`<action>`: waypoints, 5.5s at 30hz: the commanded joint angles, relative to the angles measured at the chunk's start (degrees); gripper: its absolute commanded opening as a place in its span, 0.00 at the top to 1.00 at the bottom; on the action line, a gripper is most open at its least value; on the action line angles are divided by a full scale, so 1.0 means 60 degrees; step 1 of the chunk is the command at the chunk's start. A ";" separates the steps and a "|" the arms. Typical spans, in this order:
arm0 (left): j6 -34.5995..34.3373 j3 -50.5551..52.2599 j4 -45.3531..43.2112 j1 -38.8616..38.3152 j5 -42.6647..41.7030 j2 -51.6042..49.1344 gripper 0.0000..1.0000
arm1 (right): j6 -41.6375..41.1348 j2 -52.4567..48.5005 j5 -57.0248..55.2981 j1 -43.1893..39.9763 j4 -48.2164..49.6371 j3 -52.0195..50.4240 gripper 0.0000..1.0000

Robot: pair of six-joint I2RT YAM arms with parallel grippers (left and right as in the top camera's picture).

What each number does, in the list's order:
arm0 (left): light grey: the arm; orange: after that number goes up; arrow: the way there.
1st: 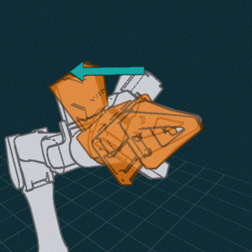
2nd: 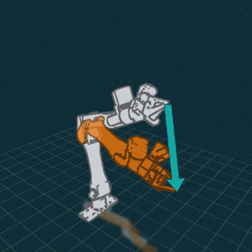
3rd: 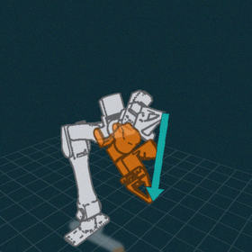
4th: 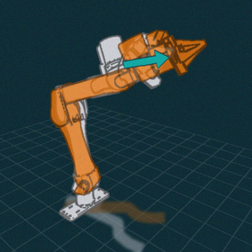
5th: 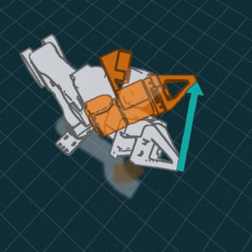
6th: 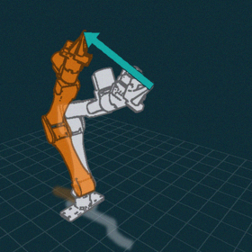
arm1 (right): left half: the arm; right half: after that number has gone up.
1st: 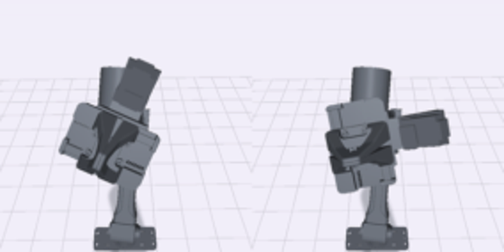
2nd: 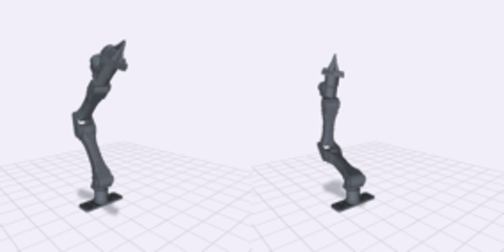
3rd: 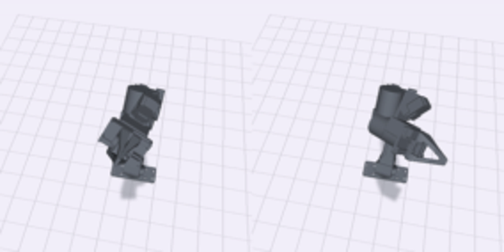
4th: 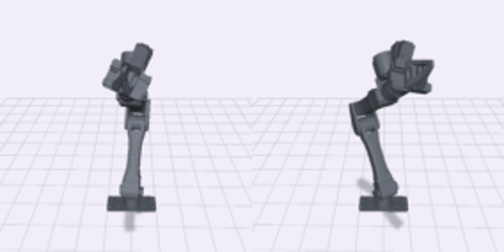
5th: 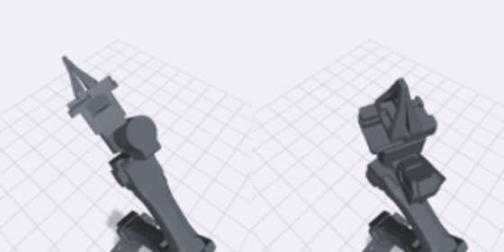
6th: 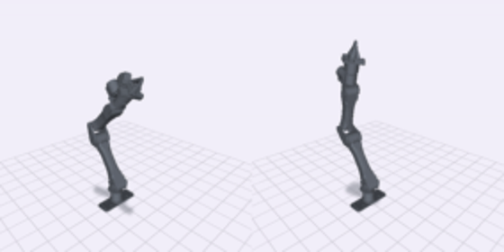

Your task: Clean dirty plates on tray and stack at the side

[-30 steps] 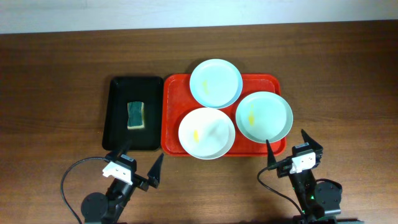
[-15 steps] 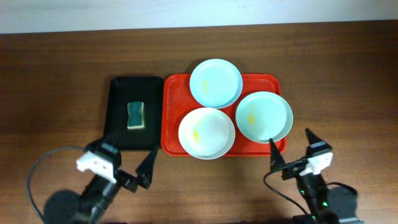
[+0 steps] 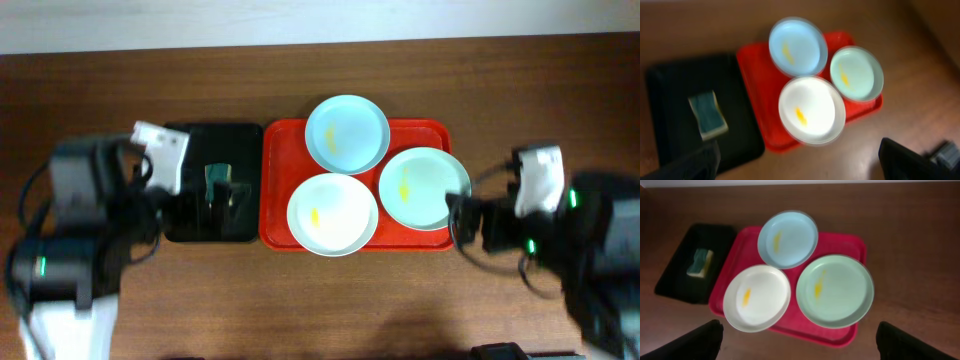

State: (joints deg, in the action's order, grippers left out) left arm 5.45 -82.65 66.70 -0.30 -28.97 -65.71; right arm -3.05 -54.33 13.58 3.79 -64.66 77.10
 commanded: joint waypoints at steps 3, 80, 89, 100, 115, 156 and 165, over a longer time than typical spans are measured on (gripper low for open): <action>0.0288 -0.0831 0.0783 0.0033 -0.0280 -0.2178 0.01 | -0.0069 -0.2251 0.2382 0.0055 -0.0947 0.1220 0.01; -0.1661 -0.0732 0.0321 -0.0073 0.2590 -0.5282 0.01 | -0.1909 -0.8834 -0.1483 0.3180 0.3184 -0.1118 0.80; -0.1657 -0.0732 0.0321 -0.0073 0.2590 -0.5282 0.01 | -0.1909 -0.8834 -0.1341 0.3180 0.3264 -0.1337 0.88; -0.1661 -0.0732 0.0229 -0.0073 0.3348 -0.5300 0.14 | -0.2335 -0.8834 -0.1300 0.3180 0.3439 -0.1348 0.96; -0.1657 -0.0732 -0.1384 -0.0066 0.3566 -0.6546 0.51 | -0.2331 -0.8834 -0.1304 0.3180 0.3475 -0.1351 0.86; -0.1654 -0.0514 -0.2146 -0.0109 0.4801 -0.8612 0.64 | -0.2331 -0.8834 -0.1304 0.3180 0.3752 -0.1555 0.81; -0.1654 -0.0255 -0.2579 -0.0313 0.4801 -0.8612 0.67 | -0.2331 -0.8834 -0.1304 0.3180 0.3756 -0.1555 0.81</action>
State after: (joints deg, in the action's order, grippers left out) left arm -4.56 -84.86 51.64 -1.61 -0.91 -116.86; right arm -16.56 -107.09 5.61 22.57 -42.15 68.23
